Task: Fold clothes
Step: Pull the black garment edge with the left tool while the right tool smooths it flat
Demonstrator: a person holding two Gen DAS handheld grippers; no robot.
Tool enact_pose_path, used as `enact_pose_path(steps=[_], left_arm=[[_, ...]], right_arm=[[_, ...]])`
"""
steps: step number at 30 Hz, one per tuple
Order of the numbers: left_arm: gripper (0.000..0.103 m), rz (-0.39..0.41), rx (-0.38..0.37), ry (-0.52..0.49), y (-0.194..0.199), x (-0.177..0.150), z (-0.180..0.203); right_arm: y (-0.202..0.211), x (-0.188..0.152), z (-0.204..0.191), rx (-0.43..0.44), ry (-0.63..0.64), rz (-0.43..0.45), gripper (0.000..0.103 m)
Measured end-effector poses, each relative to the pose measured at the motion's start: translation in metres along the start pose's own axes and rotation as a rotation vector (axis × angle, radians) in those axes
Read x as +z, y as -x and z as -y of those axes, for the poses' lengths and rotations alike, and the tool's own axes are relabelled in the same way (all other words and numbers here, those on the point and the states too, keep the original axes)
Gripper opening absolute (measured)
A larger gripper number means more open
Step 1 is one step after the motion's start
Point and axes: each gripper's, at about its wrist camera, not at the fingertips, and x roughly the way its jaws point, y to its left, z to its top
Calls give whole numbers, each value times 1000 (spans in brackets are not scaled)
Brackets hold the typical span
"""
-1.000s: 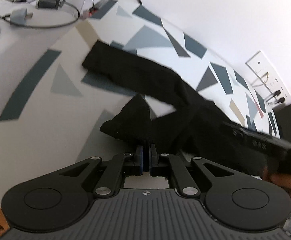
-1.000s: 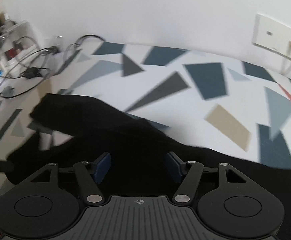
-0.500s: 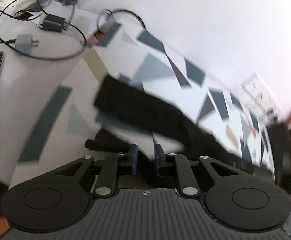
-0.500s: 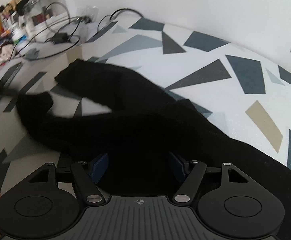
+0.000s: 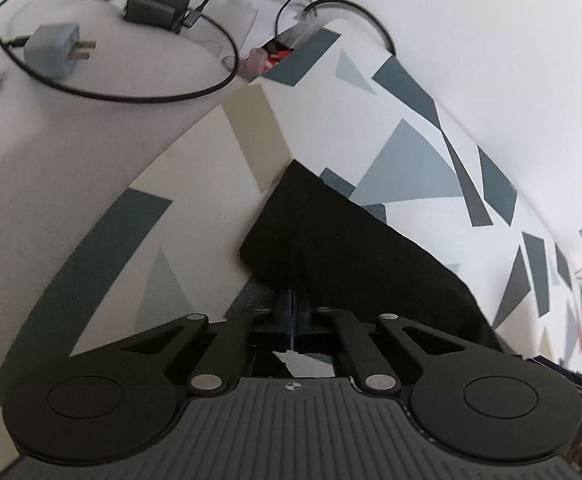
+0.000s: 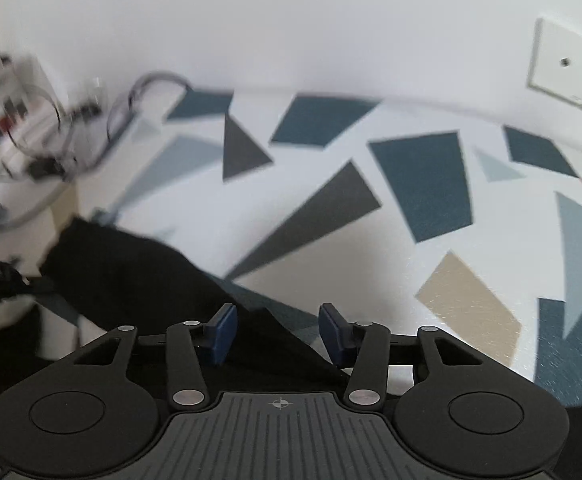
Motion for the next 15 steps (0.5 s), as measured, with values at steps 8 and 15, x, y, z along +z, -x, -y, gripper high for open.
enact_pose_path(steps=[8,15], left_arm=[[0,52,41,2,12,8,-23],[10,8,32,-39,20,11,-21]], right_arm=[[-7,-2,-10,-35,75,18,0],[2,1,-1,-30,-10,83,7]])
